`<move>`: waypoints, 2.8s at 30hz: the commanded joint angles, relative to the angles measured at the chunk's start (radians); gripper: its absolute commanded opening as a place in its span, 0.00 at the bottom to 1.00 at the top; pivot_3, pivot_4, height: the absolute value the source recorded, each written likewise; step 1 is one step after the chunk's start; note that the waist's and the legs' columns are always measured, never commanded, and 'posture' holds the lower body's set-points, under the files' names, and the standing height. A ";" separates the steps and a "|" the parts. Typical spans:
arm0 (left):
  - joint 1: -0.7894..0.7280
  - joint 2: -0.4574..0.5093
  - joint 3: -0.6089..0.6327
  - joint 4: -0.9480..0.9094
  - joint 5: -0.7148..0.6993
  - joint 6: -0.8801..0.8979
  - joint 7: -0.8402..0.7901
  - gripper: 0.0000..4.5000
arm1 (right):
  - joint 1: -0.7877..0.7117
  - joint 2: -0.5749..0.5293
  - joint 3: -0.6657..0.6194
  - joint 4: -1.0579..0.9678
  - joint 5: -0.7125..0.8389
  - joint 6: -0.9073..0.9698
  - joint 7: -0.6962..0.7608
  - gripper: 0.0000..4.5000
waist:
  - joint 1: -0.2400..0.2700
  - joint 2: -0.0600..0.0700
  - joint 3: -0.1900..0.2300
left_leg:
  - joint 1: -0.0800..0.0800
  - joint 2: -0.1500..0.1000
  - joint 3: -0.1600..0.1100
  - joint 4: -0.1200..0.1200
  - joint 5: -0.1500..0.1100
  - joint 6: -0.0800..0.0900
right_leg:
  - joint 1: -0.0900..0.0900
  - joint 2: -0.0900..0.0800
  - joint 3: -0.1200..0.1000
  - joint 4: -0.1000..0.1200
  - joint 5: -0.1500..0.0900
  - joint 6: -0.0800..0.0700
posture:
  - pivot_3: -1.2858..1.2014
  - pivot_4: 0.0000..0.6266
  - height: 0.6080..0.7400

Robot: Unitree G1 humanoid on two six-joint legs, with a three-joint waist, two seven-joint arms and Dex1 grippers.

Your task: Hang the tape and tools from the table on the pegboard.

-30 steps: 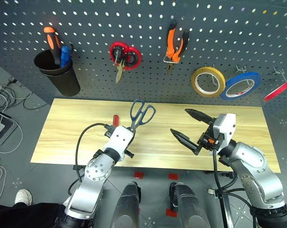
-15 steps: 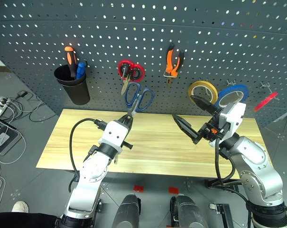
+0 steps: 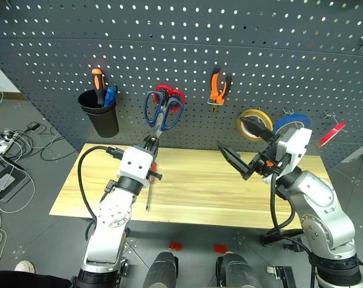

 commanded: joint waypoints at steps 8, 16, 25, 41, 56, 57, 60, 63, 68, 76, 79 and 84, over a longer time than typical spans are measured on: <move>-0.083 -0.014 0.031 0.050 -0.043 0.035 -0.009 0.13 | -0.012 0.025 0.007 -0.023 -0.021 -0.023 -0.012 1.00 | 0.002 0.000 -0.001 | 0.010 -0.001 0.000 0.000 -0.002 0.004 | 0.010 0.000 0.001 -0.002 0.000 0.000 | 0.56 0.20 1.00; -0.115 -0.016 0.032 0.087 -0.089 0.088 -0.046 0.13 | -0.003 0.033 0.014 -0.042 -0.029 -0.009 -0.029 1.00 | 0.000 0.000 -0.001 | 0.010 -0.001 0.000 0.000 -0.002 0.004 | 0.010 -0.001 0.001 0.000 0.000 0.000 | 0.56 0.22 1.00; -0.115 -0.013 0.029 0.090 -0.106 0.140 -0.051 0.13 | 0.007 0.031 0.021 -0.064 -0.024 0.008 -0.049 1.00 | -0.001 0.000 -0.001 | 0.010 -0.002 0.000 0.000 -0.003 0.005 | 0.010 -0.001 0.002 0.000 0.000 0.000 | 0.55 0.25 1.00; -0.092 -0.027 0.043 0.086 -0.124 0.186 -0.035 0.99 | 0.024 0.008 0.018 -0.054 -0.026 -0.002 -0.018 1.00 | -0.002 0.000 -0.001 | 0.011 -0.002 0.000 0.000 -0.005 0.008 | 0.010 -0.001 0.002 0.000 0.000 0.000 | 0.55 0.29 1.00; -0.069 -0.005 0.175 0.132 -0.137 0.466 0.047 0.99 | -0.019 -0.053 0.145 0.119 -0.133 0.012 0.092 1.00 | -0.009 0.000 0.061 | 0.014 -0.002 -0.002 0.002 -0.006 0.011 | 0.012 -0.001 0.004 0.002 -0.001 -0.001 | 0.56 0.50 1.00; -0.079 0.001 0.178 0.139 -0.141 0.477 0.043 0.99 | -0.029 -0.050 0.151 0.122 -0.136 0.015 0.093 1.00 | -0.009 0.000 0.068 | 0.013 -0.002 -0.002 0.001 -0.006 0.012 | 0.011 -0.001 0.005 0.002 -0.001 -0.001 | 0.56 0.51 1.00; -0.126 0.010 0.186 0.177 -0.163 0.501 0.024 0.99 | -0.053 -0.040 0.163 0.132 -0.146 0.023 0.091 1.00 | -0.009 -0.001 0.091 | 0.011 -0.002 -0.004 0.002 -0.006 0.012 | 0.010 -0.001 0.004 0.002 -0.001 -0.001 | 0.56 0.55 1.00; -0.193 -0.001 0.211 0.223 -0.203 0.549 0.023 0.99 | -0.074 -0.029 0.176 0.146 -0.167 0.032 0.078 1.00 | -0.009 -0.003 0.115 | 0.011 -0.002 -0.004 0.004 -0.006 0.012 | 0.010 -0.002 0.004 0.003 -0.001 -0.001 | 0.55 0.60 1.00; -0.279 -0.015 0.230 0.289 -0.234 0.643 0.045 0.99 | -0.076 -0.034 0.207 0.121 -0.163 0.066 0.108 1.00 | -0.014 -0.005 0.153 | 0.010 -0.001 -0.004 0.004 -0.006 0.012 | 0.009 -0.001 0.003 0.003 -0.001 0.000 | 0.55 0.66 1.00; -0.348 0.002 0.208 0.370 -0.234 0.692 0.034 0.99 | -0.062 -0.063 0.246 0.109 -0.174 0.070 0.162 1.00 | -0.018 -0.006 0.209 | 0.009 -0.001 -0.004 0.005 -0.006 0.012 | 0.008 -0.002 0.003 0.004 -0.001 0.000 | 0.55 0.74 1.00; -0.362 0.015 0.201 0.394 -0.233 0.699 0.022 0.99 | -0.069 -0.061 0.249 0.116 -0.177 0.070 0.169 1.00 | -0.017 -0.006 0.226 | 0.009 0.000 -0.004 0.005 -0.005 0.011 | 0.008 -0.001 0.003 0.004 -0.001 0.000 | 0.55 0.76 1.00; -0.378 0.036 0.183 0.451 -0.229 0.688 0.002 0.99 | -0.083 -0.056 0.243 0.138 -0.182 0.072 0.169 1.00 | -0.015 -0.006 0.246 | 0.008 0.000 -0.003 0.005 -0.005 0.011 | 0.007 -0.001 0.003 0.004 -0.001 0.000 | 0.55 0.78 1.00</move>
